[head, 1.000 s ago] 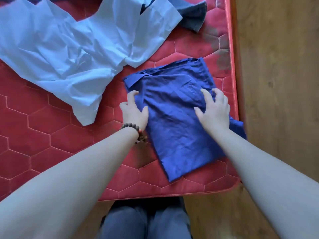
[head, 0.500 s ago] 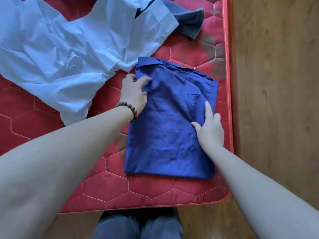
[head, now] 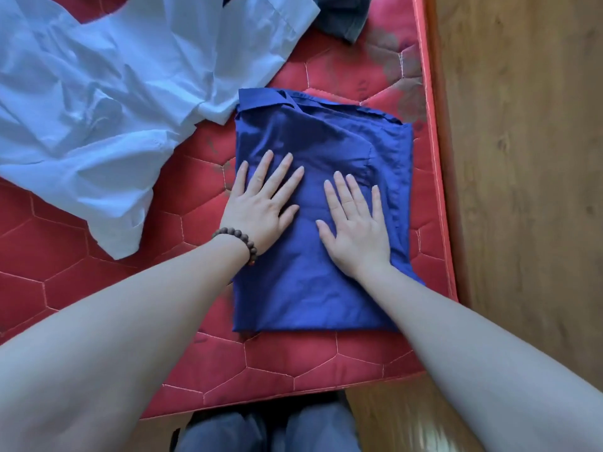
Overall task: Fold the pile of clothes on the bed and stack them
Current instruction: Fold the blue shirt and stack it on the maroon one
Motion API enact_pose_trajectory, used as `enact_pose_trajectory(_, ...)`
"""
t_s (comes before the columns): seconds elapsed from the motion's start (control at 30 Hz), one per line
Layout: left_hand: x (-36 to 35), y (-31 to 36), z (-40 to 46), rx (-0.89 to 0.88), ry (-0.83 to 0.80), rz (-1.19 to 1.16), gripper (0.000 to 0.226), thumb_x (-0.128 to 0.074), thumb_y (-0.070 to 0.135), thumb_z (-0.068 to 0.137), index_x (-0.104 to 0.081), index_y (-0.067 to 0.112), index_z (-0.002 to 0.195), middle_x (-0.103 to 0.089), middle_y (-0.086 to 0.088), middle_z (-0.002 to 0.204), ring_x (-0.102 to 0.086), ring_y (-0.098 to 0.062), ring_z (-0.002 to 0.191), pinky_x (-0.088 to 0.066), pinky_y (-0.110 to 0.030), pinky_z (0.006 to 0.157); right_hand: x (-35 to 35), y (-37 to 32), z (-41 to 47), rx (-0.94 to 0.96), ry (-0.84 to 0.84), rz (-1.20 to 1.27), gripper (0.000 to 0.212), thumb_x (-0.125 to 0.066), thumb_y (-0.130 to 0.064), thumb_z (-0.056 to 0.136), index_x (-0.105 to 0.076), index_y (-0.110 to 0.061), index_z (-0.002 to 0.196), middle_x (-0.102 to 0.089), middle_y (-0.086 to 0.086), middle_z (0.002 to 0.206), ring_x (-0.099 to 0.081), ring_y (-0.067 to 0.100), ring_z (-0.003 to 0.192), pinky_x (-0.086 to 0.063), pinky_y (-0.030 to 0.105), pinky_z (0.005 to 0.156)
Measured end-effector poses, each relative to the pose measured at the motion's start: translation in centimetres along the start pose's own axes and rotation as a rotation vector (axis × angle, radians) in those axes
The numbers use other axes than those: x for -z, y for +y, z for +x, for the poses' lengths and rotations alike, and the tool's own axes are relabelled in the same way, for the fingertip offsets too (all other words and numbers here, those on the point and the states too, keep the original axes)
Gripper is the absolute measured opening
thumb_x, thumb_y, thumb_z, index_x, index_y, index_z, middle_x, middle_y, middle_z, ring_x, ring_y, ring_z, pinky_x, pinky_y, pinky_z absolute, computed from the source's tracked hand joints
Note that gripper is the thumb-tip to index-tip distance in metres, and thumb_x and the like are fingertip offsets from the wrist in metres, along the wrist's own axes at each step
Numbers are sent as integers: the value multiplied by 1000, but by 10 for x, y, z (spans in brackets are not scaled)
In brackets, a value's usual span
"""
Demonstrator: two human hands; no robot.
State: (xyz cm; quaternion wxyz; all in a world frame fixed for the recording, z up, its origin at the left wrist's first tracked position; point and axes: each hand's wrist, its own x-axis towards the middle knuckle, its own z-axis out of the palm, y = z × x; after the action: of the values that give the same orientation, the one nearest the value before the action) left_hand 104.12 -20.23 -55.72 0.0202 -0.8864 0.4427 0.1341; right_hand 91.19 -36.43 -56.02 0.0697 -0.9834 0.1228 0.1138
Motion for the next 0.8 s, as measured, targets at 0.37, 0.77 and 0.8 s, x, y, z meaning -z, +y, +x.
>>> enact_pose_trajectory(0.37, -2, 21, -45, -164, 44, 4, 66, -36, 47, 94, -26, 19, 153, -16, -11, 160, -12, -30, 148, -8, -54, 118, -6, 8, -86, 108, 56, -40, 67, -44, -45, 95, -25, -14, 152, -18, 5, 159, -19, 22, 147, -11, 61, 116)
enact_pose_trajectory(0.77, 8, -57, -69, -463, -7, 24, 61, -28, 10, 88, -30, 10, 149, -30, -15, 155, -6, -27, 149, -9, -47, 120, 35, 129, -90, 126, 31, -100, 68, -45, -18, 88, -21, -24, 151, -24, 12, 158, -23, 32, 145, -14, 57, 114)
enact_pose_trajectory(0.8, 10, -62, -68, -458, -17, 56, 67, -24, 4, 83, -27, 11, 150, -29, -15, 155, 2, -25, 149, -6, -46, 120, 39, 135, -84, 148, 21, -133, 72, -48, -14, 86, -20, -25, 152, -23, 12, 158, -22, 32, 145, -13, 57, 115)
